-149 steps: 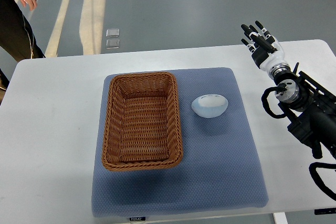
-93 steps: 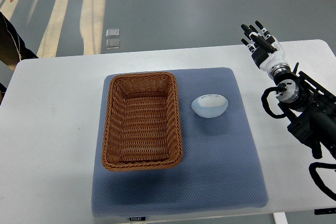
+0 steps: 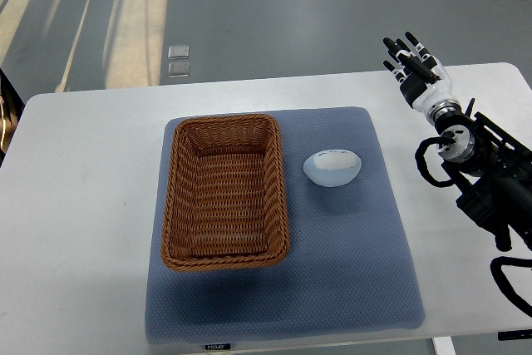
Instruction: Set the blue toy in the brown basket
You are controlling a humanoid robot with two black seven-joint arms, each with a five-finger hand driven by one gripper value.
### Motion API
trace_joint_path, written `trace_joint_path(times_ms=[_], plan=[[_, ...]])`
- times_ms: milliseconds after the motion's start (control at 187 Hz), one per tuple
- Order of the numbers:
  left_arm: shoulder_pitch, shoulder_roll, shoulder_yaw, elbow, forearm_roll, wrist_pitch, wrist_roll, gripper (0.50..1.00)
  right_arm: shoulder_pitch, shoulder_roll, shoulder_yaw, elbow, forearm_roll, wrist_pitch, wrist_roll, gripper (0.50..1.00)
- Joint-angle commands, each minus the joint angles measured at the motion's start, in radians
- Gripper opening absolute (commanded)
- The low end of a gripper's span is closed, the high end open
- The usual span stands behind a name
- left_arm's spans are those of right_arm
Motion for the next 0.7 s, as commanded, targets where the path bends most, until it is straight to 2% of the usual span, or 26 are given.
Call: trace_joint_path(times_ms=[0, 440, 697], plan=[[0.0, 0.0, 0.001, -0.004, 0.0, 0.0, -0.001, 1.0, 0.002, 0.001, 0.0, 0.0, 0.0, -0.001, 0.0, 0.913], [0.0, 0.0, 0.0, -0.002, 0.0, 0.0, 0.0, 1.0, 0.02, -0.045, -0.018, 0.02, 0.005, -0.007, -0.003, 0.913], [0.0, 0.0, 0.0, -0.001, 0.0, 0.0, 0.0, 1.0, 0.02, -0.146, -0.089, 0.15, -0.005, -0.099, -0.009, 0.913]])
